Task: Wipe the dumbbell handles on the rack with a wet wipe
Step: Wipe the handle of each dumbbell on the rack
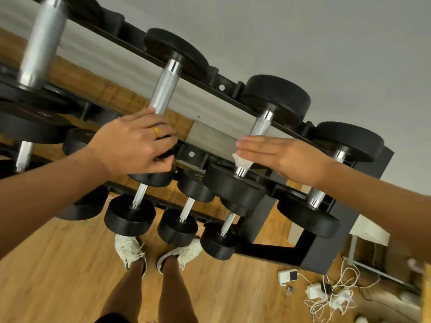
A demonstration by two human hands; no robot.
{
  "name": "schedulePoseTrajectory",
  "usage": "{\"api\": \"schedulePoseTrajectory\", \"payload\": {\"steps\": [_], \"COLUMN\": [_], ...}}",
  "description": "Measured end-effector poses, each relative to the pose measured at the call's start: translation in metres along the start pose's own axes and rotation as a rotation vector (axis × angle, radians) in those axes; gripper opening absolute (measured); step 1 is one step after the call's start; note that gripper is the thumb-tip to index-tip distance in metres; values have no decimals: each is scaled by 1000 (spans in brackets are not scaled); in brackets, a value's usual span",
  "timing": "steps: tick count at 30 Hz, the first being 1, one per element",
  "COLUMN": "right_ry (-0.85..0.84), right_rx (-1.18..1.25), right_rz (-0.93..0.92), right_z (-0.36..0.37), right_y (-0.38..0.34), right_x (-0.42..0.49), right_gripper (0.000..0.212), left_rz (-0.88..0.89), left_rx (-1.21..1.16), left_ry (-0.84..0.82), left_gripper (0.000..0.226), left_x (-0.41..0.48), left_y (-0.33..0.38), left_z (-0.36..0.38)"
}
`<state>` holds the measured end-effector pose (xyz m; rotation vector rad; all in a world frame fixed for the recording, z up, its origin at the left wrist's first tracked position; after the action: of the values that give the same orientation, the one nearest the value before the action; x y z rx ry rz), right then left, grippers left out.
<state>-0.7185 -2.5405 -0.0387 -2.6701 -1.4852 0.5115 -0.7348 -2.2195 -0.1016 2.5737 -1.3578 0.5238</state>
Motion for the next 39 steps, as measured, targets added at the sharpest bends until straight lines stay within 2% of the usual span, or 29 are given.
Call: {"api": "schedulePoseTrajectory", "payload": {"steps": [3, 8, 10, 13, 15, 18, 21, 26, 30, 32, 34, 37, 39], "right_ry": [-37, 52, -2, -196, -254, -228, -292, -381, -343, -268, -269, -368, -366], "right_rx": [-118, -336, -421, -463, -469, -474, -386, -346, -379, -421, -435, -360, -349], "right_rz": [-72, 71, 57, 108, 112, 91, 57, -83, 39, 143, 206, 113, 69], "right_z": [-9, -31, -26, -22, -24, -27, -18, 1, -21, -31, -26, 6, 4], "right_y": [2, 11, 6, 2, 4, 4, -6, -27, -3, 4, -7, -39, -41], "right_x": [5, 28, 34, 38, 40, 40, 36, 27, 25, 24, 23, 16, 15], "right_gripper": [71, 78, 73, 66, 67, 63, 63, 67, 82, 85, 87, 83, 80], "left_rz": [-11, -22, -25, -31, -33, -29, -37, -28, -21, -22, -26, -29, -24], "left_rx": [-3, -7, -2, 4, 6, 0, -4, -19, -16, -22, -32, -35, -27], "left_ry": [-10, -27, -22, -28, -29, -29, -33, -40, -9, -9, -16, -22, -25], "left_gripper": [37, 39, 39, 38, 38, 38, 39, 39, 36, 37, 38, 38, 37], "left_x": [0, -1, -1, -1, -1, -1, -2, -2, -3, -3, -3, -4, -4], "left_y": [-1, 0, 0, 0, 0, 0, -1, -1, -2, -1, -2, -2, -2], "left_z": [0, 1, 1, 2, 2, 2, 2, 2, 3, 5, 5, 5, 5]}}
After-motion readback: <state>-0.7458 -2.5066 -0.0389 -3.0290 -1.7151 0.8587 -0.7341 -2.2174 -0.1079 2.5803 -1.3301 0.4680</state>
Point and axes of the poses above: each hand's wrist, its own x-axis towards the middle knuckle, its own z-axis out of the palm, y = z × x, the point moved 3 cm from there along x, towards the middle knuckle, and after that the axes turned 5 degrees about z, right-handed, at the moved point
